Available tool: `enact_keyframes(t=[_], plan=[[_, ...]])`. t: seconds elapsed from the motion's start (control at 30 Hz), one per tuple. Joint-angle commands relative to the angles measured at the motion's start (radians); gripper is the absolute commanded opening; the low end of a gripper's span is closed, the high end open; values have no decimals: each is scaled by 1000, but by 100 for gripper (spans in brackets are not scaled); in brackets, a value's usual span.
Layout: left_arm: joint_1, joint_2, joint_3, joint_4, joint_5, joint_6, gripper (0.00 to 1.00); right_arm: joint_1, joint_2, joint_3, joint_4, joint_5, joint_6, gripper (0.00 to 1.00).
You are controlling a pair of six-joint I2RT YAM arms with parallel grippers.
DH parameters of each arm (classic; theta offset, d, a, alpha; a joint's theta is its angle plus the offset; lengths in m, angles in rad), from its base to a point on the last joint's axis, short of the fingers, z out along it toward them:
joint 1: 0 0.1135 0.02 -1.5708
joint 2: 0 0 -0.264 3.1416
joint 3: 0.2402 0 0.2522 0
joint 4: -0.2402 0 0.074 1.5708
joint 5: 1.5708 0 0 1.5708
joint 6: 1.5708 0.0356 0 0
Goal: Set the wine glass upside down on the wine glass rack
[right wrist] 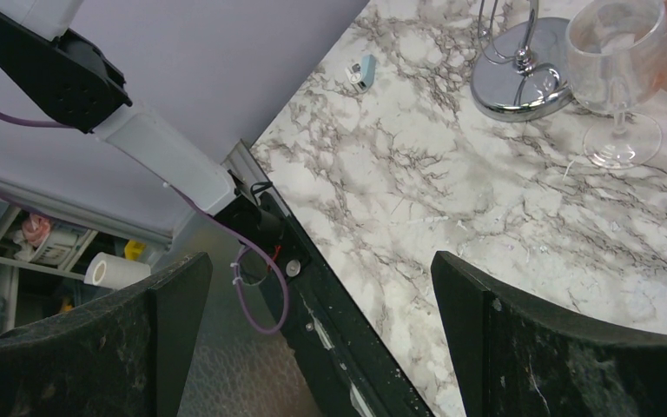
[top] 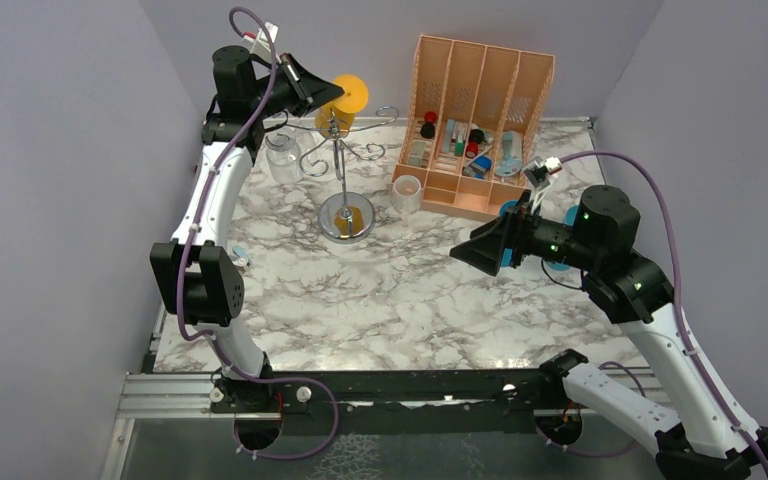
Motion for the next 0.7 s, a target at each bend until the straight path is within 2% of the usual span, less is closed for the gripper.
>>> enact_keyframes(t=[0.0,0.67], plan=[[-9,-9,41,4,20,4,4,5,-5,-2,25,-19,-6,100],[-34,72,148,-1,3,-4,4,5,3,-3,35,-16,-11,100]])
